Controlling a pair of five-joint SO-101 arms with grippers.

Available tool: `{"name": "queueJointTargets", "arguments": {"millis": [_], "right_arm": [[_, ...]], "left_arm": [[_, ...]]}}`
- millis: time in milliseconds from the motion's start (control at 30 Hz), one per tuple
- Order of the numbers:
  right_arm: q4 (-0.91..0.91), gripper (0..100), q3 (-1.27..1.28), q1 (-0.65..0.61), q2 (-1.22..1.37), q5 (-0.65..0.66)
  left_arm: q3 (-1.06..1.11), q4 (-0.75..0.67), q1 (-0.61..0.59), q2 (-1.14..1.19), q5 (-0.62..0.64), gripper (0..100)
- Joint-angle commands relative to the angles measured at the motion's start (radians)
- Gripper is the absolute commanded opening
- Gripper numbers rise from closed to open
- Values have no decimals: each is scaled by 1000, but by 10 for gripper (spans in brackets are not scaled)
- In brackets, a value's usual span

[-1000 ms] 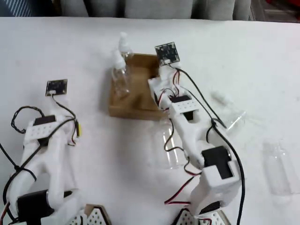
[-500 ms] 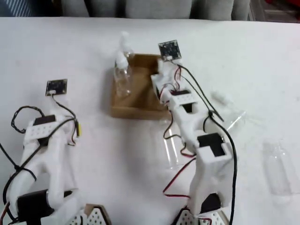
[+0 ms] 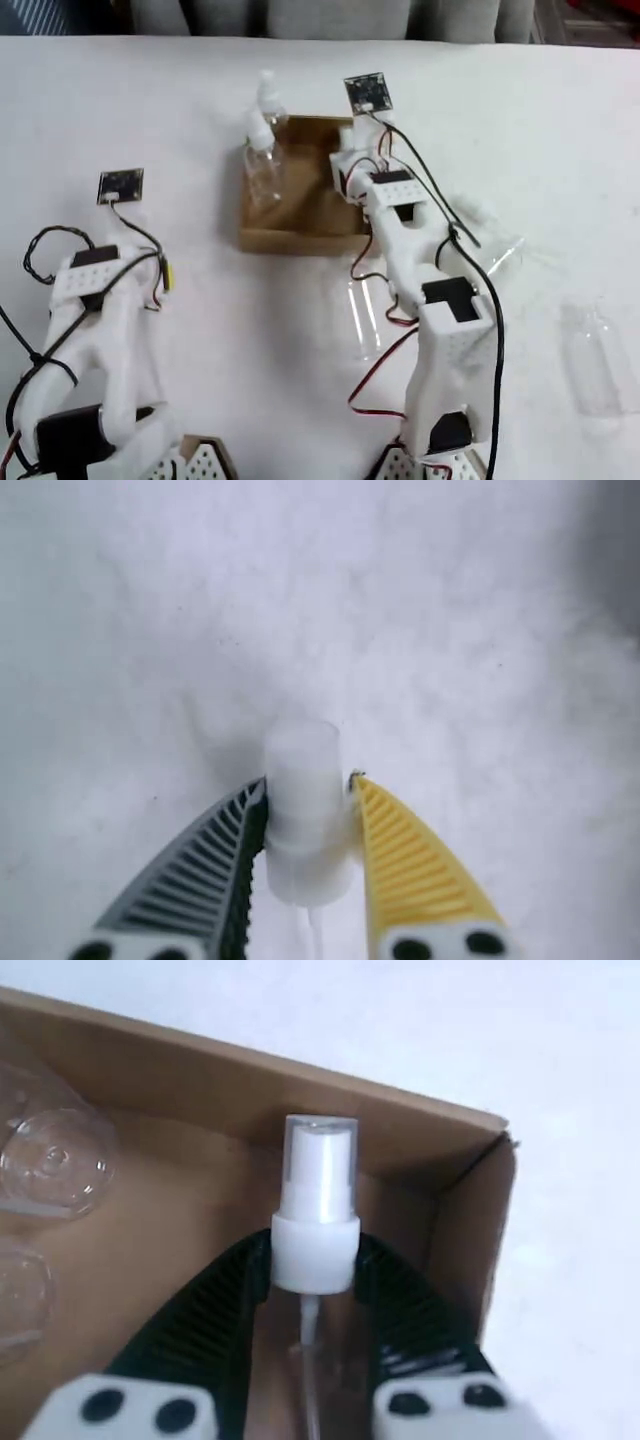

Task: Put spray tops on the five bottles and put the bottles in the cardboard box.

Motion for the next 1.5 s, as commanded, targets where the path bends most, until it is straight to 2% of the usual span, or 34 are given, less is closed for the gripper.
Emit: {"name": "queueJointTargets", "arguments": {"millis": [0,367,567,767,1033,1167,1233,1467], "right_arm": [[61,16,-34,36,-130,3],[483,16,-34,48,-478,11],[759,16,-34,128,-627,12],[920,16,-34,183,-691,14],[1213,16,-18,317,-707,275],[1218,16,120,355,-739,299],[1187,16,224,355,-779,351],[928,18,635,354,-966,387]], "left_arm": [[-5,-21,12,-44,-14,20],[-5,-38,12,-44,-9,20],[-5,-38,12,-44,-9,20],[-5,-37,19,-44,-11,20],[6,-41,24,-45,-9,20],[6,-43,24,-45,-8,20],[6,-43,24,-45,-8,20],[6,-43,24,-45,-11,20]]}}
